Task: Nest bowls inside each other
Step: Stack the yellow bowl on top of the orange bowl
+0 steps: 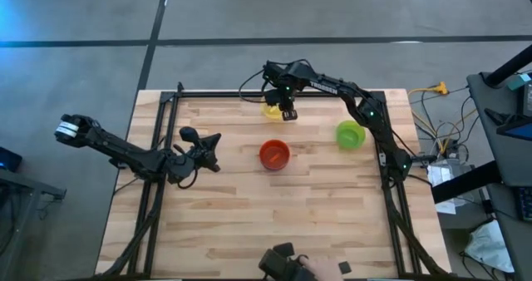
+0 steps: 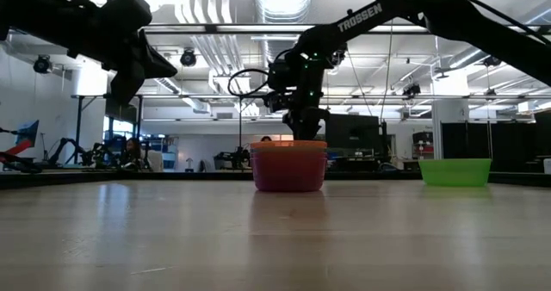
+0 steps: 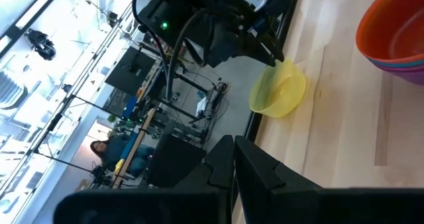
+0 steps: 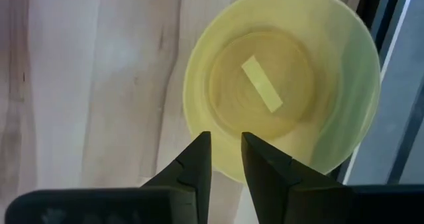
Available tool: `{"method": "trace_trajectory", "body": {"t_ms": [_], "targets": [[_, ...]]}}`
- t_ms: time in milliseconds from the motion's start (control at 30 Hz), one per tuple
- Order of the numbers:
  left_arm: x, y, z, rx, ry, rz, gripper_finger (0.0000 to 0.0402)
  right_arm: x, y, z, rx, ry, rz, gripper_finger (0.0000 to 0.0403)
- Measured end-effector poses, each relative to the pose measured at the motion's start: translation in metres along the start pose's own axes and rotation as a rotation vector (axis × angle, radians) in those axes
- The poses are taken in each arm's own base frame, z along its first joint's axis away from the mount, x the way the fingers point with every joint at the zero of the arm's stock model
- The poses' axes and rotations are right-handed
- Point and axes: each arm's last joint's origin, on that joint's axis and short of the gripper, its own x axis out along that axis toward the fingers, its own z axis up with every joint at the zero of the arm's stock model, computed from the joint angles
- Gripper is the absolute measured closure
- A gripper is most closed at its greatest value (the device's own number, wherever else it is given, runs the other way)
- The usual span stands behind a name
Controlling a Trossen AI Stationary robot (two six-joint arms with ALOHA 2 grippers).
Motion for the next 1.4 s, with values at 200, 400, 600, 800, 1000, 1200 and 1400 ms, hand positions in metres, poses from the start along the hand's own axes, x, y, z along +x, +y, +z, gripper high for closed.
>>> {"method": "trace_trajectory", "body": {"t_ms": [200,400,600,800,1000,1200,1400], "targets": [[0.0,0.0,0.0,-0.001,-0.001,0.0,0.0402,0.007,0.004,-0.001,-0.002,-0.001,0.036,0.0325],[0.0,0.0,0.0,0.0,-0.001,-0.001,0.0402,0.017,0.005,-0.001,-0.005,-0.002,0.035,0.0325],[0.0,0.0,0.0,0.0,-0.001,-0.001,0.0402,0.02,0.004,0.0,-0.007,-0.02,0.017,0.0326],[0.0,0.0,0.0,0.0,-0.001,-0.001,0.0402,0.025,0.006,-0.003,-0.01,-0.007,0.029,0.0326],[0.0,0.0,0.0,-0.001,-0.001,-0.001,0.0402,0.027,0.006,-0.003,-0.012,0.0,0.018,0.0335],[0.0,0.0,0.0,0.0,-0.001,-0.001,0.0402,0.027,0.005,-0.003,-0.017,0.017,0.0,0.0385],[0.0,0.0,0.0,-0.001,-0.002,-0.003,0.0402,0.027,0.005,-0.003,-0.018,0.017,0.0,0.0393]]}}
